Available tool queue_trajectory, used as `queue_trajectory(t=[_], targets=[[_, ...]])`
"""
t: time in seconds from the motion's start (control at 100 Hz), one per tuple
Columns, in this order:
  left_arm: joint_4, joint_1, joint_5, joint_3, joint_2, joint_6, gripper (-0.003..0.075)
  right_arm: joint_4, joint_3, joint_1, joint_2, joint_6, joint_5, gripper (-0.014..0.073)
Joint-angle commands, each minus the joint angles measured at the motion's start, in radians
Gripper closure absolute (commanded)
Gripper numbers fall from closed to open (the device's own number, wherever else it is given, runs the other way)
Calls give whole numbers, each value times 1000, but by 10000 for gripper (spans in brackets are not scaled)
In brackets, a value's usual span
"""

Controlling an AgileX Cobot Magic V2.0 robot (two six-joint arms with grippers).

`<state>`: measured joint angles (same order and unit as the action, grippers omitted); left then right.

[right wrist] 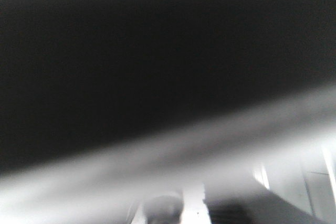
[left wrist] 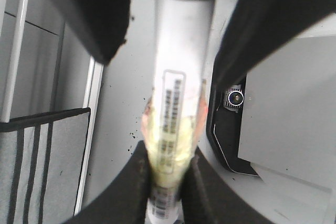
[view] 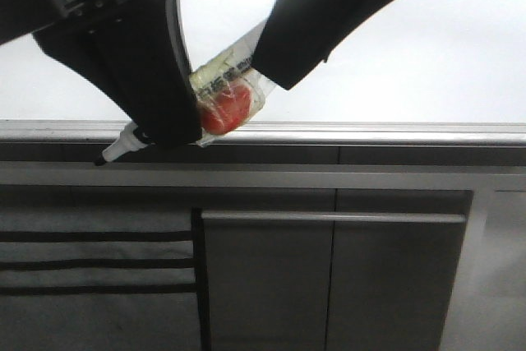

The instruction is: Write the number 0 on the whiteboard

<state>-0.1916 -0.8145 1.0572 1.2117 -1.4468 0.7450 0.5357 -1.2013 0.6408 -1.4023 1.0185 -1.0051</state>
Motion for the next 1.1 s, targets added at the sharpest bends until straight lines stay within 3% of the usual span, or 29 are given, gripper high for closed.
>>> queue_trajectory(t=[0.0, 0.23, 0.5, 0.72, 0.8, 0.97, 1.09], targets=[[-17, -3, -28, 32, 27, -8, 740, 61, -34, 0, 27, 23, 30, 316], [-14, -3, -30, 32, 27, -6, 740, 70, -34, 0, 27, 40, 15, 327], [-13, -3, -30, 32, 27, -6, 740, 70, -34, 0, 27, 40, -3, 596], [-9, -3, -32, 32, 27, -6, 727, 70, -34, 0, 27, 40, -13, 621], [-9, -3, -34, 32, 27, -8, 649, 70, -34, 0, 27, 40, -14, 621], [-9, 6, -68, 32, 33, -63, 349, 70, -34, -5, 29, 40, -14, 621], [-28, 41, -80, 30, 69, -88, 300, 70, -34, -32, 41, 37, -25, 621]])
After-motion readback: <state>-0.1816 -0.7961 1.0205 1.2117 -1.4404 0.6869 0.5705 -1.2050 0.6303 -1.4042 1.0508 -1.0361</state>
